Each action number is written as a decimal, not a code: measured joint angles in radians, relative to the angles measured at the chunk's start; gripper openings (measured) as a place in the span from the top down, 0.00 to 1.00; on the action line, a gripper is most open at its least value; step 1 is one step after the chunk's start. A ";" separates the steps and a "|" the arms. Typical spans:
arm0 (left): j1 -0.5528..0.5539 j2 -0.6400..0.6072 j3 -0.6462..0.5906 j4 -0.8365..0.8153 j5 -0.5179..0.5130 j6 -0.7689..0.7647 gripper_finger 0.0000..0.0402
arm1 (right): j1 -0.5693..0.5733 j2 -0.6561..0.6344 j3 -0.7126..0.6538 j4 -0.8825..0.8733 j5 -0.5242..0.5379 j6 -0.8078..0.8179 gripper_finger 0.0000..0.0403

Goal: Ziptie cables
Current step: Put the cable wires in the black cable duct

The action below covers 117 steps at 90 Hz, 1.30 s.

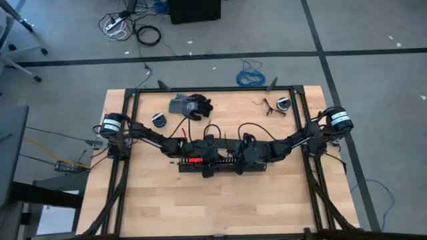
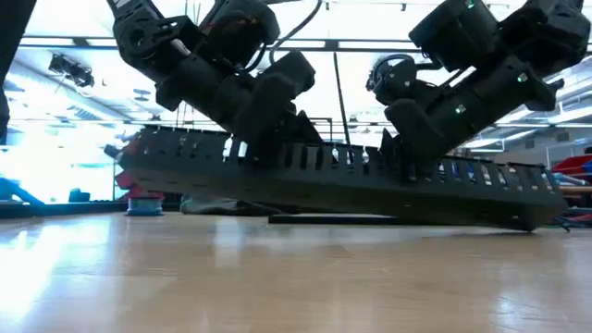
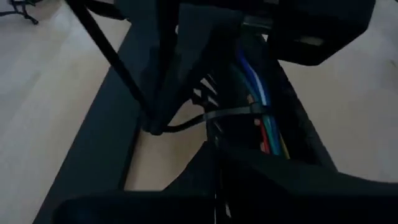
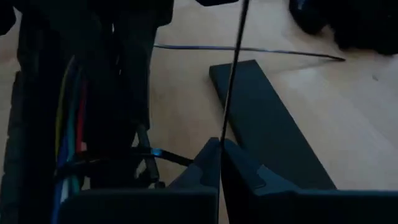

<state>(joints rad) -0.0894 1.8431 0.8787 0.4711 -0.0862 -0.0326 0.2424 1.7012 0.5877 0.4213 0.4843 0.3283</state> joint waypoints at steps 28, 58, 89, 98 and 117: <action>0.013 0.000 0.000 -0.015 -0.034 0.047 1.00 | 0.006 0.000 0.027 -0.009 -0.023 -0.036 1.00; 0.022 0.000 0.000 -0.015 -0.107 0.085 1.00 | 0.016 -0.007 0.069 -0.097 -0.030 -0.022 1.00; 0.033 0.000 0.002 -0.001 -0.099 0.084 1.00 | 0.050 -0.028 0.071 -0.161 0.031 0.046 1.00; 0.033 0.000 0.002 -0.001 -0.099 0.083 1.00 | 0.050 -0.029 0.071 -0.165 0.031 0.048 1.00; 0.035 0.000 0.003 -0.004 -0.099 0.082 1.00 | 0.051 -0.029 0.071 -0.180 0.026 0.058 1.00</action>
<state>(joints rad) -0.0547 1.8431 0.8814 0.4675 -0.1852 0.0490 0.2932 1.6718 0.6586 0.2410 0.5106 0.3867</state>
